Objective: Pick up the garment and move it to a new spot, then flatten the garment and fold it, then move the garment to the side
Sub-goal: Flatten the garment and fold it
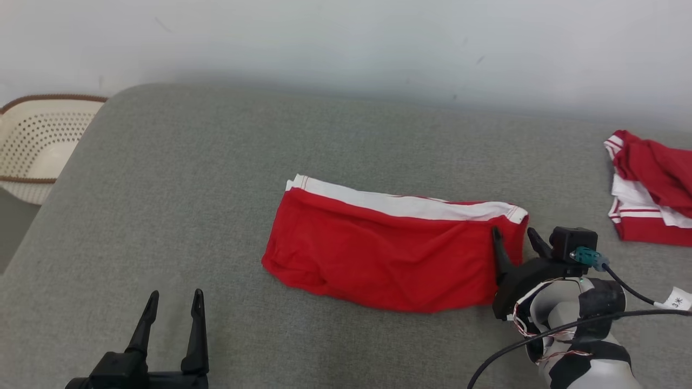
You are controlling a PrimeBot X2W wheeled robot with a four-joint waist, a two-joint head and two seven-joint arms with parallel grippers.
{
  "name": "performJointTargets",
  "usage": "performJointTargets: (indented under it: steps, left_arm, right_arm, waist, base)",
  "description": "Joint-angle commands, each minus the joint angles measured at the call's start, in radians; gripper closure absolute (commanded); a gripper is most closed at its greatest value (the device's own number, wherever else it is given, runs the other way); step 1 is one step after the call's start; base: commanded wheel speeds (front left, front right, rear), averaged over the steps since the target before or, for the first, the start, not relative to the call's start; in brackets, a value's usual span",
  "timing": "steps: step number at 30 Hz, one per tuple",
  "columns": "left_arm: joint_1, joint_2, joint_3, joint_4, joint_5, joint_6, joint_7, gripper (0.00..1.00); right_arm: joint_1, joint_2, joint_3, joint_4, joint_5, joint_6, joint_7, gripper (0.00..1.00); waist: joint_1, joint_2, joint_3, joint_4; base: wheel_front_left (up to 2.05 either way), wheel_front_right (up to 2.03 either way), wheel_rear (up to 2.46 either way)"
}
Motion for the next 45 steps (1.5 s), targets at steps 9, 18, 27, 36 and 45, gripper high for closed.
performJointTargets:
  steps: [9, 18, 27, 36, 45]
  left_arm:
    - [-0.02, -0.002, 0.005, 0.01, -0.012, -0.001, -0.003, 0.0]
    - [-0.004, -0.002, 0.011, 0.0, -0.009, 0.004, -0.003, 0.0]
    - [-0.018, -0.003, 0.01, 0.007, -0.004, -0.007, -0.003, 0.0]
    - [-0.013, -0.003, 0.019, 0.021, 0.0, -0.004, -0.003, 0.0]
    - [0.009, -0.003, 0.023, 0.025, -0.002, -0.002, -0.003, 0.0]
  right_arm:
    - [-0.071, 0.016, -0.025, 0.213, 0.034, -0.001, -0.007, 0.0]
    - [-0.081, 0.01, -0.024, 0.275, 0.052, -0.001, -0.027, 0.0]
    - [-0.088, 0.059, 0.025, 0.295, 0.131, 0.0, 0.0, 0.0]
    - [-0.08, 0.044, 0.141, 0.233, 0.268, 0.0, 0.031, 1.0]
    - [-0.053, -0.072, 0.206, 0.165, 0.387, -0.001, 0.048, 1.0]
  waist:
    - [-0.0001, -0.0001, 0.032, 0.041]
    - [-0.0001, -0.0001, 0.028, 0.027]
    - [-0.0001, -0.0001, 0.041, 0.021]
    - [-0.0001, -0.0001, 0.03, 0.026]
    - [-0.0001, -0.0001, 0.01, 0.007]
  base:
    - [0.0, 0.0, 0.0]
    - [0.0, 0.0, 0.0]
    - [0.0, 0.0, 0.0]
    - [0.0, 0.0, 0.0]
    - [0.0, 0.0, 0.0]
